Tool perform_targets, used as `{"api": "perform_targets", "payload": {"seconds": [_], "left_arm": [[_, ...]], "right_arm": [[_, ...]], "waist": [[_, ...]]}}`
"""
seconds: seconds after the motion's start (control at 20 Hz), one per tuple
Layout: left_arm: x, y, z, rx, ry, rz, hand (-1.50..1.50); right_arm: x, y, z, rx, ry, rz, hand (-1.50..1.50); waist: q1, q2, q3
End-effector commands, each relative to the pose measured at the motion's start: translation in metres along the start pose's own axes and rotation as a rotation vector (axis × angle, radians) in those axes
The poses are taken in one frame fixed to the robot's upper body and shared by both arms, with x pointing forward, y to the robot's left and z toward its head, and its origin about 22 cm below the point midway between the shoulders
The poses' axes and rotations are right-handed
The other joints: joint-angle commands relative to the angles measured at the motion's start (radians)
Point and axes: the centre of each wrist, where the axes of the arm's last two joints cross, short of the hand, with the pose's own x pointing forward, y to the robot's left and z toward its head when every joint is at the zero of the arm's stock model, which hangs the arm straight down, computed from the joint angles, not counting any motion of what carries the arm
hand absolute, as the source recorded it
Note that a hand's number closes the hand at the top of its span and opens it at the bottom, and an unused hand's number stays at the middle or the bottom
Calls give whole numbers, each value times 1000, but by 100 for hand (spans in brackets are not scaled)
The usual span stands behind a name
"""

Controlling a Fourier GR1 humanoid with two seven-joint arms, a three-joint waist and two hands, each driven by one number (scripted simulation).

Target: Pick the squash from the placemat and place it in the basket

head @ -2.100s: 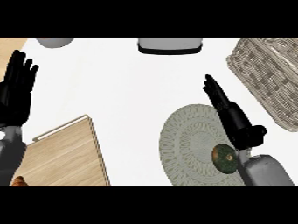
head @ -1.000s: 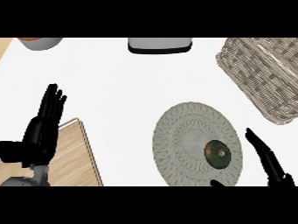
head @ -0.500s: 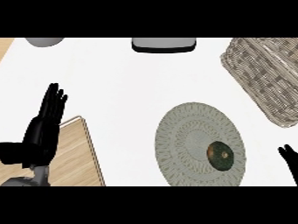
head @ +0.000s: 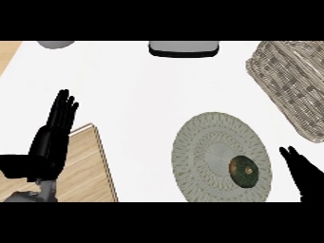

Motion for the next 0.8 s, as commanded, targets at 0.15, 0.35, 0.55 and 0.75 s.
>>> {"api": "perform_targets", "payload": {"seconds": [0.15, 0.35, 0.55, 0.75], "left_arm": [[4, -2, -1, 5, -5, 12, 0], [3, -4, -9, 16, -9, -2, 0], [-5, -14, 0, 8, 14, -3, 0], [-3, -3, 9, 23, 12, 8, 0]], "right_arm": [[38, -28, -3, 1, 51, 31, -150], [27, -23, -4, 9, 62, -10, -150], [16, 3, 6, 34, 39, -33, -150], [23, 1, -4, 37, 21, -33, -150]], "waist": [[-4, -1, 3], [-13, -2, 4], [-17, -3, 5], [-11, -3, 4]]}}
